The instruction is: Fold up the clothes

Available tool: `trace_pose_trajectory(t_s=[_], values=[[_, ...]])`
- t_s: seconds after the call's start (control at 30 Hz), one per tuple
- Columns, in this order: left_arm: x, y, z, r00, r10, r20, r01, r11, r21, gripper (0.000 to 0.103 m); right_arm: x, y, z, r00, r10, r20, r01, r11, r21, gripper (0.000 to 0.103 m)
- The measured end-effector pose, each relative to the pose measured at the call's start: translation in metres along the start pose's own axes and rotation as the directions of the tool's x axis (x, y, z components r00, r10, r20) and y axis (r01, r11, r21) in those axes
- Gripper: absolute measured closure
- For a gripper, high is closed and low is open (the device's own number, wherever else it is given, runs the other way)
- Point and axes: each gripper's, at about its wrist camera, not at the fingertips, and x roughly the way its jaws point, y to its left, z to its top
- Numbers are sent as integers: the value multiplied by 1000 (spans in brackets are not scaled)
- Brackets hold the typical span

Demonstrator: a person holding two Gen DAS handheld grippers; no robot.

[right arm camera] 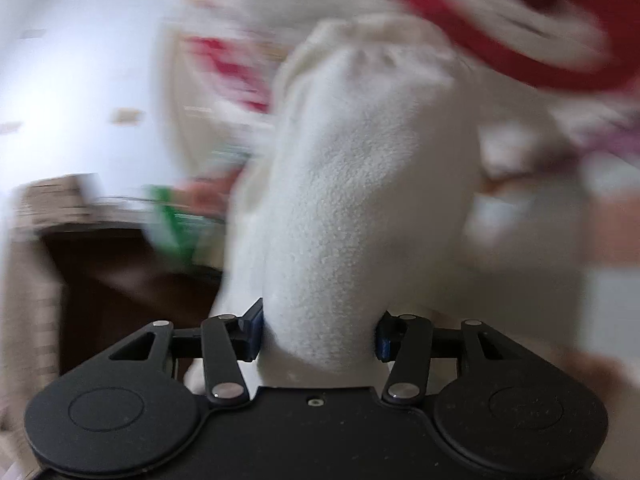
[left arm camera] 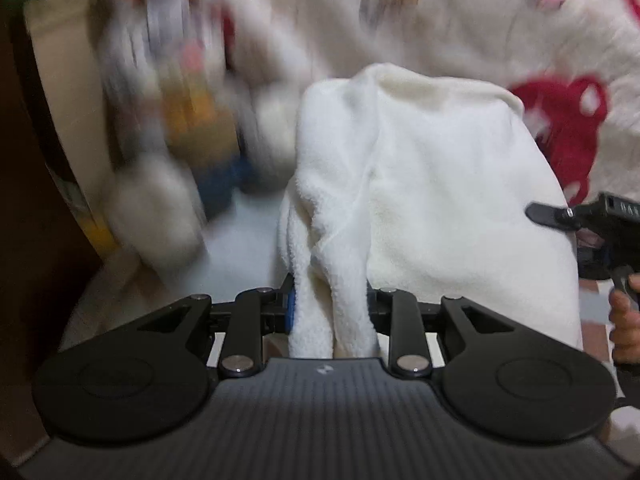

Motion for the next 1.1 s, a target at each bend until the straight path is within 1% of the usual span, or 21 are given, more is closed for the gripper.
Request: trace_pose_trajectory(t_s=[0.07, 0.1, 0.13, 0.2, 0.23, 0.3, 0.37, 0.4, 0.43, 0.47, 0.5, 0.53, 0.57, 0.6, 0.73, 0.83, 0.9, 0.97, 1.03, 1.07, 1.1], values=[[34, 1, -23, 996, -2, -85, -4, 998, -66, 77, -1, -25, -13, 991, -121, -55, 122, 992, 30, 47], [43, 1, -34, 996, 6, -88, -14, 996, -87, 76, -2, -38, -21, 983, -161, -87, 165, 985, 46, 47], [47, -1, -46, 998, 18, -67, -25, 994, -102, 73, -5, -46, -26, 982, -165, -90, 171, 984, 56, 47], [38, 1, -60, 999, 32, 11, -30, 987, -157, 69, -15, -56, -34, 987, -147, -64, 151, 986, 70, 43], [26, 5, -68, 997, 36, 72, -20, 976, -217, 68, -20, -56, -36, 988, -144, -54, 148, 986, 72, 42], [1, 18, -85, 981, 50, 189, 18, 940, -340, 64, -31, -51, -42, 987, -153, -42, 155, 987, 40, 41], [-18, 31, -103, 960, 69, 270, 58, 898, -436, 59, -41, -47, -47, 988, -148, -51, 149, 989, 16, 40], [-22, 37, -109, 960, 56, 273, 82, 881, -467, 58, -47, -45, -50, 988, -143, -66, 144, 990, 8, 39], [-22, 42, -112, 967, 24, 252, 105, 866, -489, 58, -52, -44, -54, 987, -140, -82, 140, 990, -5, 39], [-23, 44, -116, 970, 1, 242, 123, 859, -497, 58, -57, -43, -58, 985, -138, -99, 137, 990, -21, 39], [-24, 44, -119, 971, -16, 239, 137, 857, -497, 57, -59, -42, -62, 984, -141, -111, 137, 990, -38, 38], [-25, 44, -122, 971, -33, 236, 150, 855, -497, 53, -61, -41, -67, 982, -142, -120, 137, 989, -55, 37], [-23, 43, -125, 974, -41, 224, 150, 857, -493, 46, -61, -39, -73, 980, -146, -133, 136, 988, -79, 36], [-20, 42, -128, 978, -42, 206, 139, 863, -486, 45, -61, -37, -79, 978, -151, -146, 136, 985, -106, 36], [4, 39, -140, 984, -111, 142, 168, 856, -489, 45, -54, -30, -100, 968, -181, -175, 144, 968, -204, 31], [19, 38, -146, 984, -115, 137, 169, 844, -509, 45, -47, -33, -106, 972, -172, -160, 142, 972, -188, 24], [30, 41, -149, 982, -112, 149, 177, 819, -546, 43, -39, -35, -110, 972, -174, -155, 147, 974, -174, 19], [43, 47, -151, 977, -133, 164, 206, 774, -599, 38, -28, -35, -115, 969, -186, -162, 156, 971, -181, 17], [49, 50, -152, 971, -147, 191, 236, 737, -634, 37, -14, -28, -120, 965, -204, -167, 164, 961, -222, 15], [52, 51, -151, 969, -150, 198, 244, 725, -644, 37, -5, -23, -119, 960, -213, -182, 167, 957, -237, 20], [52, 52, -150, 969, -150, 197, 244, 720, -650, 37, 4, -18, -117, 955, -220, -197, 169, 954, -247, 30]])
